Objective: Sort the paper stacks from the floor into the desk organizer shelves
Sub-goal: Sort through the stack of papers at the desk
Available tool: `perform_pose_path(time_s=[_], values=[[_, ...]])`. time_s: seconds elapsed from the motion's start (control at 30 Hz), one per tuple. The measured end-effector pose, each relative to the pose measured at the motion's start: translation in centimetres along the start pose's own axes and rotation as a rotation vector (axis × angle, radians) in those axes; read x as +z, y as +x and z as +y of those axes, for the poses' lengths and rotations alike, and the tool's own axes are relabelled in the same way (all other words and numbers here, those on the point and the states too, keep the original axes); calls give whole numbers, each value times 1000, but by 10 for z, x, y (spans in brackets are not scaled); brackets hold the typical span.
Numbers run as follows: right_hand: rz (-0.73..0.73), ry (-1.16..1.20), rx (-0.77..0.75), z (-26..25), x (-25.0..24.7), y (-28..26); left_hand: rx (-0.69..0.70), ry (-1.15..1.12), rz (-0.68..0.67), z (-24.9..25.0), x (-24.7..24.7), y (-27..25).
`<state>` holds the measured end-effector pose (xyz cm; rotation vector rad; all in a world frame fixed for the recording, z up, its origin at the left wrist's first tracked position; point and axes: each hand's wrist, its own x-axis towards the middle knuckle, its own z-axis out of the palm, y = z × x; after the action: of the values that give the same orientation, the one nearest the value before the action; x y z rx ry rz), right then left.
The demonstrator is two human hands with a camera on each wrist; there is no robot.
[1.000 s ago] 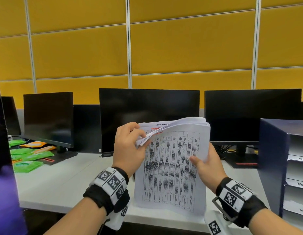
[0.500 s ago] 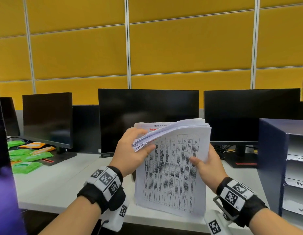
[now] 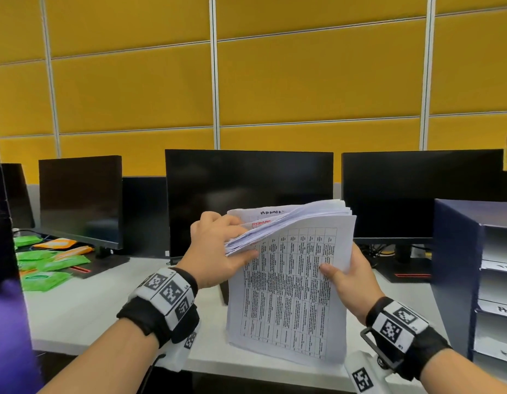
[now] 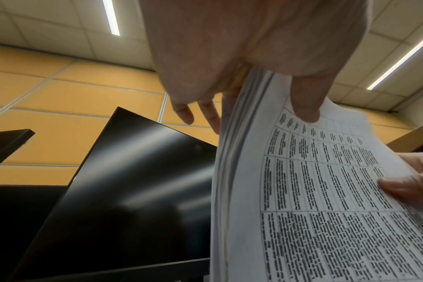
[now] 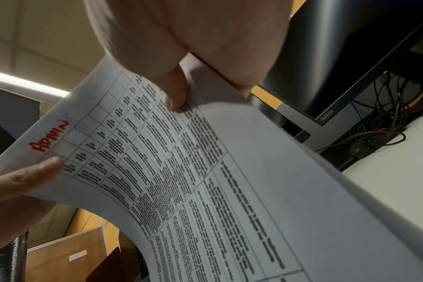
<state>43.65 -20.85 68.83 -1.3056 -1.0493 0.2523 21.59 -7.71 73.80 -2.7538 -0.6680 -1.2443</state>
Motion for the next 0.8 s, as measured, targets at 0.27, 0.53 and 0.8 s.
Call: perform_pose_path(time_s=[0.27, 0.53, 0.8], values=[[6, 20, 26, -1, -1, 1, -192, -345, 157, -4, -1, -2], [43, 44, 25, 0, -2, 4, -481, -751, 357, -27, 4, -13], [29, 70, 35, 3, -9, 5, -587, -870, 202, -35, 36, -24]])
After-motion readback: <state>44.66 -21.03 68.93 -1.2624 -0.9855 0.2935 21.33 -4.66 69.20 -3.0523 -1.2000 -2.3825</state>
